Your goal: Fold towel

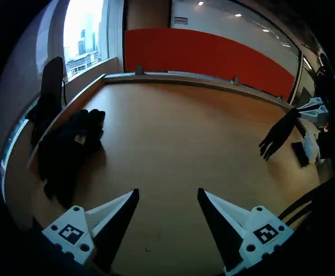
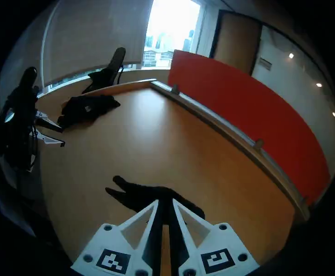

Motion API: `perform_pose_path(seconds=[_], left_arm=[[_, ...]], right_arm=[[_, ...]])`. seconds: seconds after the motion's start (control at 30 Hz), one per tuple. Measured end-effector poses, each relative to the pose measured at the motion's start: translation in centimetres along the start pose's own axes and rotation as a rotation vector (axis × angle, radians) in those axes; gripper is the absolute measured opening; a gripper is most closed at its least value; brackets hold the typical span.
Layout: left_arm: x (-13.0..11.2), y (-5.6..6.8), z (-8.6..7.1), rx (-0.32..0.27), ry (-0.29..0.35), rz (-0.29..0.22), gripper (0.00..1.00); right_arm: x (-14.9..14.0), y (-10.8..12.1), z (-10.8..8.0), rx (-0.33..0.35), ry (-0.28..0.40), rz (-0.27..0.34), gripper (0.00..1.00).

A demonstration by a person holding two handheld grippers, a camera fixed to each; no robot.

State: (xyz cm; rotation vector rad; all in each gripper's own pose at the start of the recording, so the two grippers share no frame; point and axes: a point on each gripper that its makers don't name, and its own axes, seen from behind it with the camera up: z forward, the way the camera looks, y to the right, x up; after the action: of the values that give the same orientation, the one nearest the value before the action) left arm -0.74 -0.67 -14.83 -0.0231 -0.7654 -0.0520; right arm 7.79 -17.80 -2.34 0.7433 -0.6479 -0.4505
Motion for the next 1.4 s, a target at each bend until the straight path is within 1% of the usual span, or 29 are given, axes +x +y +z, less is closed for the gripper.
perform_pose_path(seconds=[0.17,0.27,0.7,0.87,1.1,1.4], left_arm=[[0.2,0.4,0.1,-0.005,-0.002,0.013,0.94],[0.4,0.6,0.1,-0.006,-0.005,0.020,0.94],[0.8,1.6,0.2,0.001,-0.015,0.032,0.94],[0.9,2.2,0.3,0.005,-0.019,0.038,0.94],[0.9,3.0,0.5,0.010,-0.027,0.046,0.94],[1.0,3.9,0.8,0.018,-0.037,0.057,0.94]], right_arm=[[-0.9,2.3,-1.3,-0.018,-0.004,0.022,0.06],[-1.7,4.0,-2.2,-0.033,-0.012,0.032,0.06],[-6.2,12.5,-5.9,-0.099,-0.058,0.079,0.06],[-7.9,15.5,-6.9,-0.120,-0.079,0.095,0.06],[-10.7,19.5,-8.2,-0.151,-0.127,0.104,0.06],[-13.1,24.2,-9.2,-0.195,-0.158,0.141,0.06]])
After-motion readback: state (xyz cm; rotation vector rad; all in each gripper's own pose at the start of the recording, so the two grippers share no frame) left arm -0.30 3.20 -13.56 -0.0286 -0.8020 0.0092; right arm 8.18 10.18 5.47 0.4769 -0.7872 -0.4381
